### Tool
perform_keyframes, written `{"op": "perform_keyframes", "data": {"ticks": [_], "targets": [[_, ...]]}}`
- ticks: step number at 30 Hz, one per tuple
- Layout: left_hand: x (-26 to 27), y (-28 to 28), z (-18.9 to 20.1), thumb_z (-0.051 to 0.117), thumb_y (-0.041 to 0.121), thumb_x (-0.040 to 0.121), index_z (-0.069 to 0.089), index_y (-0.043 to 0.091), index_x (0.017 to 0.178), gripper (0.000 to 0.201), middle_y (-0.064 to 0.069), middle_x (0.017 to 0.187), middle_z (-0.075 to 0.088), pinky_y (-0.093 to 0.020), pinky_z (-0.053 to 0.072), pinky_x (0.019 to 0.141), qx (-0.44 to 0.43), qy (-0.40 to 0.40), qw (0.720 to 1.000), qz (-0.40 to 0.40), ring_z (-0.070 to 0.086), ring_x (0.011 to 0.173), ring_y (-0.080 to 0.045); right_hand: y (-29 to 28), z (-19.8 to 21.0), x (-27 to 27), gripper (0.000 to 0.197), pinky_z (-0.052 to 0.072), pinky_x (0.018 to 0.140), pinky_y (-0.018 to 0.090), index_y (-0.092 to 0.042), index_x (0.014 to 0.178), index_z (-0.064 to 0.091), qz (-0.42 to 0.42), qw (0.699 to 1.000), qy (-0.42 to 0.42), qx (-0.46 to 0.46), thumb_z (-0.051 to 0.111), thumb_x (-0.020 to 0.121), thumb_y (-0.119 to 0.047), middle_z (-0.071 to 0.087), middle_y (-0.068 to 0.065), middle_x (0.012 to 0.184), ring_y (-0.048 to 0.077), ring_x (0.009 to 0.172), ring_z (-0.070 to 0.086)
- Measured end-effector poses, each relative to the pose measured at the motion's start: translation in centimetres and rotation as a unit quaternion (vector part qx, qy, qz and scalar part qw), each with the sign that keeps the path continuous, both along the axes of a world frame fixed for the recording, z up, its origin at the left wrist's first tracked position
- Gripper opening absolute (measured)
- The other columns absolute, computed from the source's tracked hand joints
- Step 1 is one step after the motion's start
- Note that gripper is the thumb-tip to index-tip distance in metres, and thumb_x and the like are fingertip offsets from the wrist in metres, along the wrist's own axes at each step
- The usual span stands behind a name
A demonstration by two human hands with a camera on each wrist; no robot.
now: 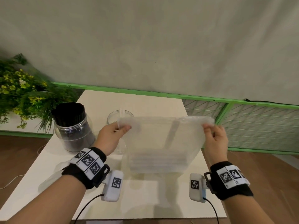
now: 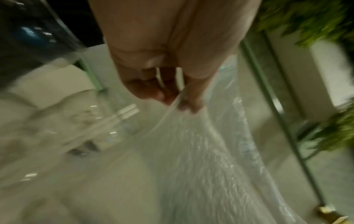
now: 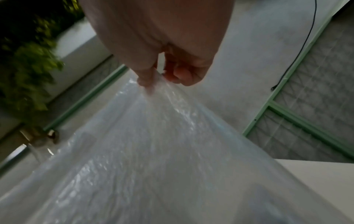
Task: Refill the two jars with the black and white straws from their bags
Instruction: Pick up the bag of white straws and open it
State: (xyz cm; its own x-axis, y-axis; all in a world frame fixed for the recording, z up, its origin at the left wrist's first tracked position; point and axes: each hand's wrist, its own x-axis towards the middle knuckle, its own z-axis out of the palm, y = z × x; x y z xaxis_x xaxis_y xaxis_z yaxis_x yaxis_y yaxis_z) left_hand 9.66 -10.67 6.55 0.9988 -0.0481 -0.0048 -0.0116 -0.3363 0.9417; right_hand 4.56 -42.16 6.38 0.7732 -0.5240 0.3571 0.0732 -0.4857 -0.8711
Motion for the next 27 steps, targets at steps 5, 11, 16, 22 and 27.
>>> {"op": "perform_keyframes", "data": {"ticks": [5, 11, 16, 22, 27], "targets": [[0.3, 0.4, -1.0, 0.063, 0.031, 0.089, 0.071, 0.027, 0.089, 0.009, 0.007, 0.096, 0.07, -0.03, 0.047, 0.082, 0.039, 0.013, 0.999, 0.021, 0.062, 0.086, -0.014, -0.2, 0.4, 0.5, 0.022, 0.039, 0.066, 0.024, -0.007, 0.084, 0.066, -0.002, 0.997, 0.037, -0.065, 0.057, 0.095, -0.023, 0.053, 0.012, 0.087, 0.024, 0.078, 0.051], [0.4, 0.5, 0.0, 0.061, 0.029, 0.09, 0.069, 0.023, 0.088, 0.01, 0.007, 0.094, 0.071, -0.025, 0.044, 0.06, 0.032, 0.041, 0.999, 0.001, 0.068, 0.071, -0.012, 0.1, 0.9, 0.5, 0.026, 0.053, 0.075, 0.046, -0.025, 0.071, 0.056, 0.0, 0.996, 0.068, -0.054, 0.055, 0.096, -0.021, 0.062, 0.016, 0.084, 0.025, 0.068, 0.062], [0.3, -0.2, 1.6, 0.062, 0.025, 0.09, 0.07, 0.021, 0.084, 0.011, 0.006, 0.089, 0.071, -0.029, 0.049, 0.068, -0.011, 0.005, 1.0, -0.016, 0.071, 0.072, -0.014, 1.9, 2.9, -0.5, 0.042, 0.05, 0.091, 0.033, -0.012, 0.13, 0.046, -0.022, 0.989, -0.076, -0.126, 0.06, 0.09, -0.012, 0.037, 0.005, 0.127, 0.01, 0.093, 0.052], [-0.8, -2.3, 3.2, 0.064, 0.021, 0.089, 0.072, 0.015, 0.086, 0.01, -0.003, 0.09, 0.071, -0.035, 0.053, 0.081, -0.011, -0.01, 0.995, -0.098, 0.071, 0.072, -0.014, 6.6, 1.8, 0.5, 0.125, 0.0, 0.119, 0.051, -0.028, 0.151, -0.007, 0.177, 0.856, 0.159, -0.459, 0.068, 0.061, -0.073, -0.001, -0.001, 0.16, 0.024, 0.147, -0.011], [-1.1, -3.8, 4.4, 0.062, 0.023, 0.089, 0.07, 0.017, 0.077, 0.016, 0.004, 0.079, 0.071, -0.025, 0.052, 0.07, 0.071, -0.016, 0.976, -0.207, 0.068, 0.063, -0.012, 8.8, -4.0, 1.4, 0.091, 0.026, 0.111, 0.045, -0.019, 0.141, 0.029, 0.25, 0.75, 0.389, -0.474, 0.075, 0.069, -0.053, 0.051, 0.004, 0.132, 0.03, 0.129, 0.04]]}}
